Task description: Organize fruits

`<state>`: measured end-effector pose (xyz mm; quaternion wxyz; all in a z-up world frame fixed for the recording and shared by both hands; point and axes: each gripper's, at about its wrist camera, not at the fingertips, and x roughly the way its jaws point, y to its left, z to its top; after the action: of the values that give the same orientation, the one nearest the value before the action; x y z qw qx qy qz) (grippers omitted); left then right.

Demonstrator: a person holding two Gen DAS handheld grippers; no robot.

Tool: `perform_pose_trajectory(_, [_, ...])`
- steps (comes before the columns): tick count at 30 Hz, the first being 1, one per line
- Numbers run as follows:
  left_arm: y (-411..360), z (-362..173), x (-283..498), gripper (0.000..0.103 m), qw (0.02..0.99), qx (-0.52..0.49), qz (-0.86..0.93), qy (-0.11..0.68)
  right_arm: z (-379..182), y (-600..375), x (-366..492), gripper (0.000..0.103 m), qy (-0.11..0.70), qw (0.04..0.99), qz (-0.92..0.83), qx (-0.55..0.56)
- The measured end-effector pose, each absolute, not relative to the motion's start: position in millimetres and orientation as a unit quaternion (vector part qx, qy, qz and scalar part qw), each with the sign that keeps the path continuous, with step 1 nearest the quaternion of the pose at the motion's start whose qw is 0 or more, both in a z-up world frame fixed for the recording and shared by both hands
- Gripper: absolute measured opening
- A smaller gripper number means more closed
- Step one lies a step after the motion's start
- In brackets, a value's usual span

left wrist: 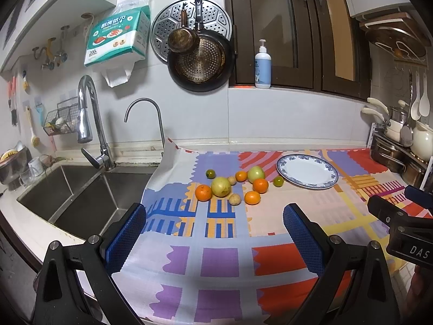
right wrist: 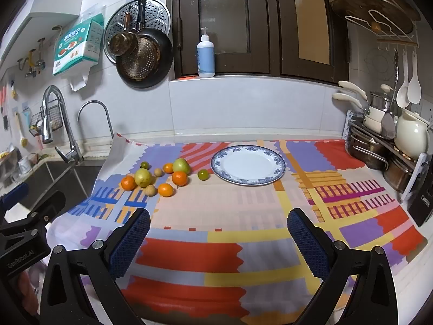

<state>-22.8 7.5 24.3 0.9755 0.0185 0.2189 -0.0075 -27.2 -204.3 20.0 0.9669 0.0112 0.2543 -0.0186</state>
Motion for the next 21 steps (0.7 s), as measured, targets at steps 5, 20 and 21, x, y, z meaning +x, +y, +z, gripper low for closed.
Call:
perform_pose_trajectory(5, [9.9,24.4,-20.6,0.103,0.975,0.017,-0.007,0.221,20.5,-202.6,-25.0,0.102,0.255,0.967,-0.017,0.01])
perform_pose_trajectory(20, [30.3,15.3,21.8,0.103,0.97,0.025,-0.007,0.24,13.1,-176.7,13.7,0.102,0.268,0.963,0.0,-0.005])
perform_pose_trajectory(21, [32.6,14.5,27.3,0.103,0.97,0.028,-0.008,0.241,12.4,-173.8,19.0,0.102,0.27,0.963,0.003,-0.005])
